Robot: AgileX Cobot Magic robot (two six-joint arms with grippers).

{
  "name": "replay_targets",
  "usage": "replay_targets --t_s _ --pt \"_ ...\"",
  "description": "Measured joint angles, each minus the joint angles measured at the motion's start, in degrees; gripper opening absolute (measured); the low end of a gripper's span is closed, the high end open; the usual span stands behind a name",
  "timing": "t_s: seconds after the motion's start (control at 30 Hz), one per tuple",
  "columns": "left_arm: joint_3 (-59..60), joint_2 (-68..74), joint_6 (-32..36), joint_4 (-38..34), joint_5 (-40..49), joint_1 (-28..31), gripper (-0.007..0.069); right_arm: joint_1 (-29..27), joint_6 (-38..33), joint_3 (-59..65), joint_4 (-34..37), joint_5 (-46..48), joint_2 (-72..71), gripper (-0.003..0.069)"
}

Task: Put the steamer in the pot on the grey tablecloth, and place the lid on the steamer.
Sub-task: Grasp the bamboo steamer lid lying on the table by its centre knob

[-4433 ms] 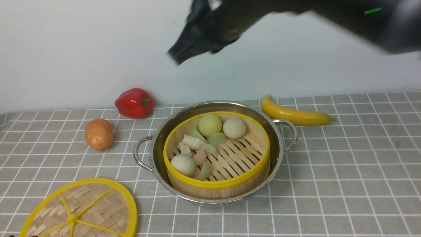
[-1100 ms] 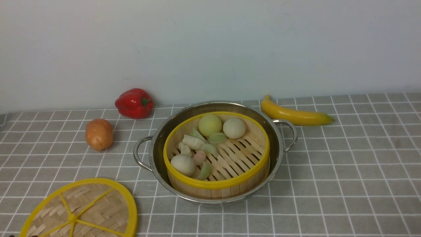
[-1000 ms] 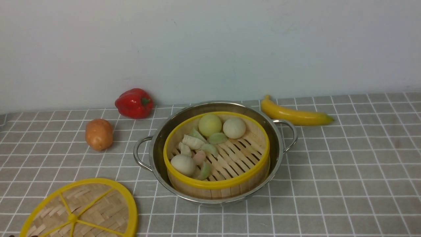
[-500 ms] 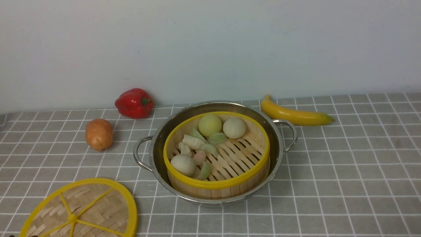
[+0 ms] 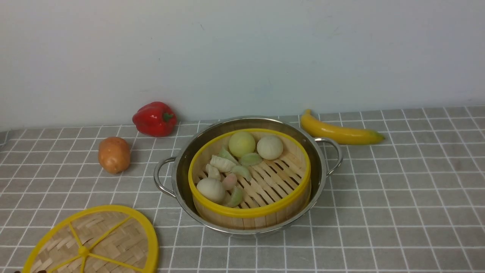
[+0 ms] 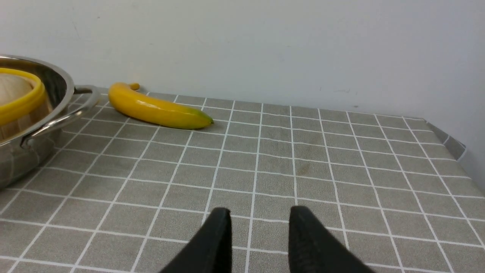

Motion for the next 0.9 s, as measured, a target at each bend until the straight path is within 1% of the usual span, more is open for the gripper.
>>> replay_targets --t_s 0.03,0.1,0.13,0.17,0.27,0.3,0.33,0.4,0.57,0.7,0.83,0.9 --pt "0.0 0.0 -1.23 -4.08 -1.46 0.0 0.0243 0.0 -0.04 0.0 0.0 0.0 0.0 0.024" --pt "0.0 0.0 -1.92 -8.39 -5.29 0.0 0.0243 0.0 -0.04 0.0 0.0 0.0 0.0 0.024" --pt "0.0 0.0 -1.92 -8.39 -5.72 0.0 0.0243 0.0 -0.04 0.0 0.0 0.0 0.0 0.024" --pt "0.0 0.0 -2.09 -11.54 -9.32 0.0 0.0243 0.0 -0.04 0.0 0.0 0.0 0.0 0.024" --pt "0.0 0.0 -2.15 -14.87 -15.12 0.0 0.0243 0.0 -0.06 0.0 0.0 0.0 0.0 0.024" --pt "0.0 0.0 -2.15 -15.45 -17.34 0.0 0.0243 0.0 -0.06 0.0 0.05 0.0 0.0 0.024" --pt "0.0 0.0 -2.15 -15.53 -17.34 0.0 0.0243 0.0 -0.06 0.0 0.05 0.0 0.0 0.024" --pt "0.0 0.0 -2.15 -16.13 -22.57 0.0 0.0243 0.0 -0.06 0.0 0.05 0.0 0.0 0.024" --pt "0.0 0.0 -2.15 -16.47 -28.8 0.0 0.0243 0.0 -0.1 0.0 0.05 0.0 0.0 0.024" --pt "0.0 0.0 -2.64 -16.64 -30.38 0.0 0.0243 0.0 -0.1 0.0 0.05 0.0 0.0 0.024" --pt "0.0 0.0 -8.59 -16.96 -30.39 0.0 0.0243 0.0 -0.13 0.0 0.05 0.0 0.0 0.024" --pt "-0.6 0.0 -10.07 -16.2 -29.05 0.0 0.0243 0.0 -0.13 0.0 0.05 0.0 0.0 0.024"
